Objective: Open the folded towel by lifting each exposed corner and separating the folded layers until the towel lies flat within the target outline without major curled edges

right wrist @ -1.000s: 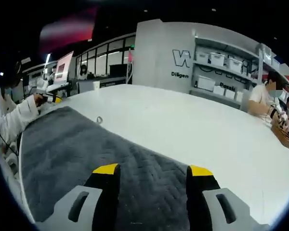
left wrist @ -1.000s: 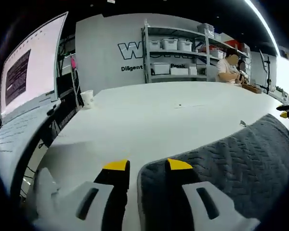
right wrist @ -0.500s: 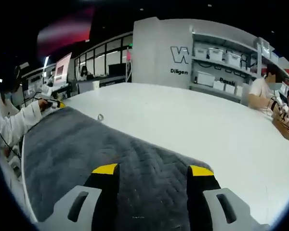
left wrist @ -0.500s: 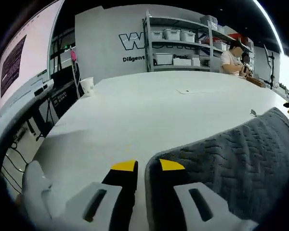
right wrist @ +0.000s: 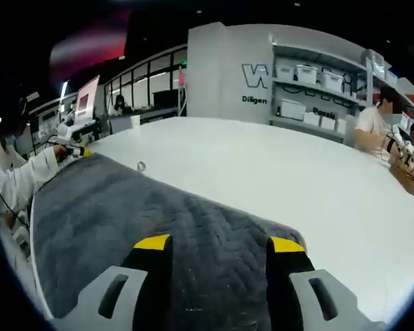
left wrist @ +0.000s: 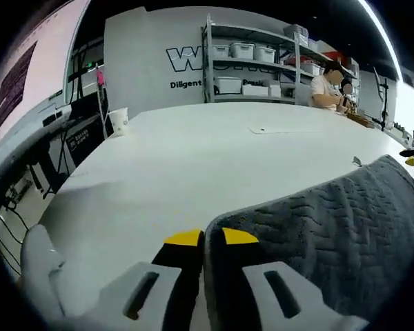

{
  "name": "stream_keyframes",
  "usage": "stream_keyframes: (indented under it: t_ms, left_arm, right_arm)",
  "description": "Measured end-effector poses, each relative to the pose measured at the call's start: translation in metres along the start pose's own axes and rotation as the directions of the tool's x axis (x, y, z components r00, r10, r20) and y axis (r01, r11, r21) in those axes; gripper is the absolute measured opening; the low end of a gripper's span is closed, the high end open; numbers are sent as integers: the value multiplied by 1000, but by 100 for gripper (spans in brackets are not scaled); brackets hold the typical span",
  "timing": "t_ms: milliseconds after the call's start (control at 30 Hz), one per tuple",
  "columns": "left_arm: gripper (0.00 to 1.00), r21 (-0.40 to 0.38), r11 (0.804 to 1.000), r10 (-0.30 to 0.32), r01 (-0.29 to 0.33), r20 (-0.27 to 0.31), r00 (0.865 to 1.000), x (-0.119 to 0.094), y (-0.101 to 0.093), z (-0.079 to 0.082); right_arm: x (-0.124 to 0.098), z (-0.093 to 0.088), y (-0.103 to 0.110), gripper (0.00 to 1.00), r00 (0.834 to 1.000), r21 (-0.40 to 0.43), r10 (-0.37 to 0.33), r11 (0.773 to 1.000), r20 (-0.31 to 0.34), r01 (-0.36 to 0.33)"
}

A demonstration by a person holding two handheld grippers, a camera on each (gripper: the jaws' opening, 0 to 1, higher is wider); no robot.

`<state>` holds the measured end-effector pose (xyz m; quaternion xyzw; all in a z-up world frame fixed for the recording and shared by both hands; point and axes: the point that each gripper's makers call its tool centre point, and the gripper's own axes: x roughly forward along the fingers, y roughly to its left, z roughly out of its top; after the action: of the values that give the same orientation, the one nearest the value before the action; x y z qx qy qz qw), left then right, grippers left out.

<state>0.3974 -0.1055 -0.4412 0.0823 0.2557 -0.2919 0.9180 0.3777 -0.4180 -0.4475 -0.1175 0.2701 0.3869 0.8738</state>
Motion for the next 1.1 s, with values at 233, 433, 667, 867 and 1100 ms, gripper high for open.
stream_keyframes:
  t_ms: [233, 433, 667, 867, 1100]
  left_arm:
    - [7, -70, 997, 43, -41, 27, 999, -8, 16, 11]
    - [6, -144, 971, 200, -191, 50, 979, -28, 63, 29]
    - [6, -173, 920, 370, -352, 86, 925, -37, 140, 80]
    - [6, -183, 894, 422, -409, 36, 906, -2, 196, 63]
    - [6, -169, 887, 428, -429, -46, 903, 24, 215, 34]
  right_arm:
    - [-12, -1, -10, 43, 1000, -13, -9, 1000, -7, 9]
    - [-57, 12, -69, 35, 986, 58, -156, 987, 56, 153]
    - [-96, 33, -130, 25, 945, 103, -301, 952, 128, 289]
    - [-93, 22, -173, 17, 927, 151, -366, 924, 88, 351]
    - [-93, 13, -169, 13, 932, 194, -353, 923, 80, 333]
